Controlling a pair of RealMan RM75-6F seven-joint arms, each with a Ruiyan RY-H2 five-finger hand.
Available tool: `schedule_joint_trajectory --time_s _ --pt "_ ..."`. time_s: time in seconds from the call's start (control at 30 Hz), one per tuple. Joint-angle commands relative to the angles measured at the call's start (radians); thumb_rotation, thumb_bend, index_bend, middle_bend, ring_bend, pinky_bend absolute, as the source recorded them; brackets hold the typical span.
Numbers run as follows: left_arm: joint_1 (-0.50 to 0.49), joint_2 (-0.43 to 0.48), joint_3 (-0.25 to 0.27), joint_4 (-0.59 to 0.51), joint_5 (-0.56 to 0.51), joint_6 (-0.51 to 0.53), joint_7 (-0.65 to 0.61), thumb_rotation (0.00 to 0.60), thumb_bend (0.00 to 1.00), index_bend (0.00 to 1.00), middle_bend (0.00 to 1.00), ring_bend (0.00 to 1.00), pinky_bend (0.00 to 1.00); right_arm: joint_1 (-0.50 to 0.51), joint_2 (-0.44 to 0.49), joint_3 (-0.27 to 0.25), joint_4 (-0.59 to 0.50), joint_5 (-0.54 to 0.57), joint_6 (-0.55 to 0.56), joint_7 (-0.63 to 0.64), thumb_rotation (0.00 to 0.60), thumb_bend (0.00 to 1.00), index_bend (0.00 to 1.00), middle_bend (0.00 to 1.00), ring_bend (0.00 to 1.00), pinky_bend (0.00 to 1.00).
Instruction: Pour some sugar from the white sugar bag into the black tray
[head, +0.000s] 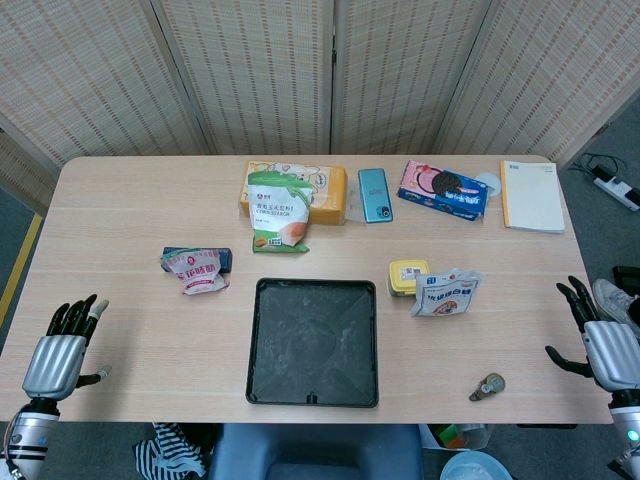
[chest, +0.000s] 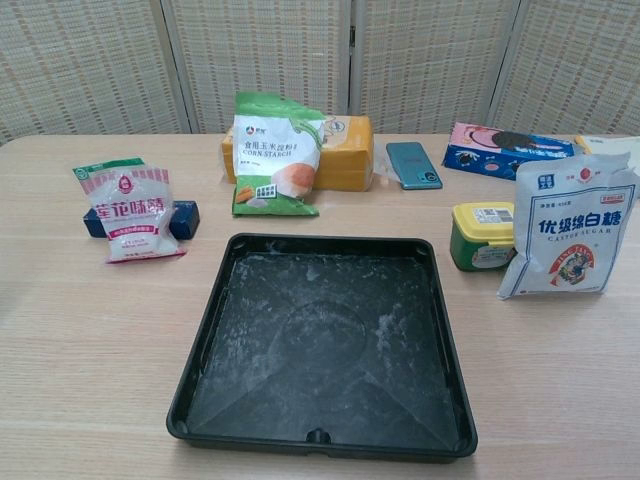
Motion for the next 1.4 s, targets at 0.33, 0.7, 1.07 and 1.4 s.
schedule_joint_trajectory --time_s 0.33,0.7,1.07,1.4 --pt "-0.009 -0.03 -0.007 0.022 -0.027 -0.022 0.045 0.6 0.17 0.0 0.0 0.01 0.0 0.268 0.0 -0.11 0.282 -0.169 -0.416 0.776 0.6 0.28 0.0 0.0 0.91 0.98" --pt "-0.011 -0.043 -0.011 0.035 -0.041 -0.027 0.062 0.6 0.17 0.0 0.0 0.01 0.0 0.435 -0.07 -0.242 0.469 -0.321 -0.477 1.213 0.6 0.28 0.0 0.01 0.91 0.98" --pt "-0.011 -0.059 -0.015 0.045 -0.055 -0.026 0.094 0.6 0.17 0.0 0.0 0.01 0.0 0.569 -0.188 -0.408 0.711 -0.458 -0.401 1.664 0.6 0.28 0.0 0.04 0.91 0.98" --pt "-0.011 -0.077 -0.014 0.054 -0.061 -0.025 0.123 0.6 0.17 0.0 0.0 0.01 0.0 0.606 -0.3 -0.498 0.915 -0.507 -0.306 1.864 0.6 0.28 0.0 0.04 0.91 0.98"
